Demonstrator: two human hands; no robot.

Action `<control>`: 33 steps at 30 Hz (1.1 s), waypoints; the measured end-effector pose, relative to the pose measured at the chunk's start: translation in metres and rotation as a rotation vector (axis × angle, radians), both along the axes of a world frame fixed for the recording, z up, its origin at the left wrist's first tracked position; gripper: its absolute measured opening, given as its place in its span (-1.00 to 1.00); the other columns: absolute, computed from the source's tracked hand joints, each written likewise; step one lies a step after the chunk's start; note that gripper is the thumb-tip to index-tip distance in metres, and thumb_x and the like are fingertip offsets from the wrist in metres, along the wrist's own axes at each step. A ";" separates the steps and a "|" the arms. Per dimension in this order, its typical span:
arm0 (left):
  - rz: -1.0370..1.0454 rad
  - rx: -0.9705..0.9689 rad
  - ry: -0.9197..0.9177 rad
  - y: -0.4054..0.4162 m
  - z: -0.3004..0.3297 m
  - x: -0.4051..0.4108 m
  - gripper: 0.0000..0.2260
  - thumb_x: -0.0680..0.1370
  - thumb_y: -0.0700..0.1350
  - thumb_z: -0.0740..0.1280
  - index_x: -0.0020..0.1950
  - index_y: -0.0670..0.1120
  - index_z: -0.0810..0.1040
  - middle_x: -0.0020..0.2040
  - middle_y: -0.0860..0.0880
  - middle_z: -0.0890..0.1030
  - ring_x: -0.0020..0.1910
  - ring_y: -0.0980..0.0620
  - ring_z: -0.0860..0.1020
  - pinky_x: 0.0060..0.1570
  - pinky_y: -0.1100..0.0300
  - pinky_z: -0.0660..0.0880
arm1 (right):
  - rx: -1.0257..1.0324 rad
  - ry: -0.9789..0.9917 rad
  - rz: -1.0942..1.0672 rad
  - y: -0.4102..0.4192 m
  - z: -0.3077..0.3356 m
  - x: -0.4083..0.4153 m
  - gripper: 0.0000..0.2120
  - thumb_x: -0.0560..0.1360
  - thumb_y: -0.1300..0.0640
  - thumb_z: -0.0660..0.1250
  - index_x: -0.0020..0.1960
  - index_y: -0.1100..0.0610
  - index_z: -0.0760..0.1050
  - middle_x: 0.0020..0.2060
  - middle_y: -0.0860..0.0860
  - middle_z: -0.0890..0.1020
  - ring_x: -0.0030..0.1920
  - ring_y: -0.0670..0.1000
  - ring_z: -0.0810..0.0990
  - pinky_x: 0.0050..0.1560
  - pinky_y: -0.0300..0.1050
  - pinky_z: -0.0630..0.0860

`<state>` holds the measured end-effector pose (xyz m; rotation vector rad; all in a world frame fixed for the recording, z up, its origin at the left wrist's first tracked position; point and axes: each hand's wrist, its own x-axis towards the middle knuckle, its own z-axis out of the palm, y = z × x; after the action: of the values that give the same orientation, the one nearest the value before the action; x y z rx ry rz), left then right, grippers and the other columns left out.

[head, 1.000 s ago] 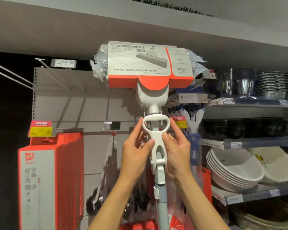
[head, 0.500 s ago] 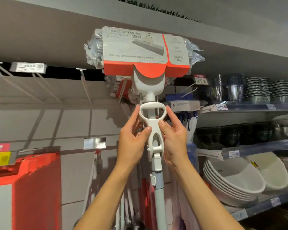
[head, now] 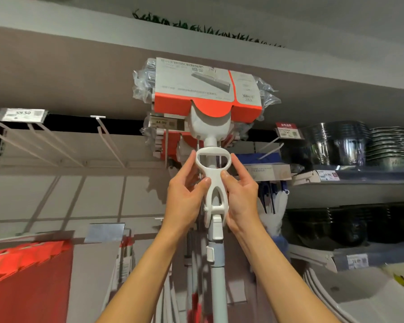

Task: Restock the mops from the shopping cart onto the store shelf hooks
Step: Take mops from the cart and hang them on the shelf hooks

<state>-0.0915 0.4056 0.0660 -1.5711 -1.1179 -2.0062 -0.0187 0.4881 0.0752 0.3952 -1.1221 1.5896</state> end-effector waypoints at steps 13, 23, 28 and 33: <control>0.159 0.055 0.010 0.055 0.037 -0.020 -0.42 0.59 -0.36 0.34 0.51 0.07 0.31 0.33 0.09 0.56 0.27 0.25 0.55 0.15 0.31 0.53 | 0.070 -0.022 0.150 0.068 0.043 -0.031 -0.56 0.59 0.39 0.28 0.38 0.03 0.50 -0.06 0.08 0.74 -0.05 0.16 0.72 0.01 0.14 0.67; 0.201 0.009 0.024 0.070 0.058 -0.055 -0.41 0.58 -0.34 0.35 0.56 0.00 0.31 0.40 0.00 0.54 0.31 0.17 0.55 0.29 0.16 0.52 | 0.026 -0.034 0.173 0.085 0.064 -0.065 -0.54 0.58 0.40 0.28 0.41 0.08 0.49 0.10 0.10 0.69 -0.08 0.09 0.74 -0.18 -0.04 0.68; 0.197 0.000 0.018 0.080 0.069 -0.070 -0.41 0.58 -0.32 0.37 0.56 0.02 0.32 0.42 0.03 0.52 0.34 0.16 0.52 0.31 0.14 0.51 | 0.008 -0.038 0.150 0.094 0.072 -0.081 -0.58 0.59 0.39 0.28 0.36 0.04 0.54 0.12 0.14 0.69 -0.02 0.16 0.73 -0.09 0.05 0.68; 0.189 -0.024 -0.002 0.088 0.071 -0.083 -0.42 0.58 -0.34 0.36 0.56 -0.03 0.32 0.42 0.01 0.52 0.31 0.17 0.54 0.25 0.22 0.53 | -0.024 -0.053 0.126 0.102 0.073 -0.096 -0.59 0.58 0.40 0.29 0.33 0.05 0.56 0.09 0.15 0.69 -0.03 0.19 0.73 -0.13 0.04 0.68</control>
<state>-0.1743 0.4933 0.1371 -1.4165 -1.2459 -1.8775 -0.1145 0.5897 0.1483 0.4170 -1.1357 1.7310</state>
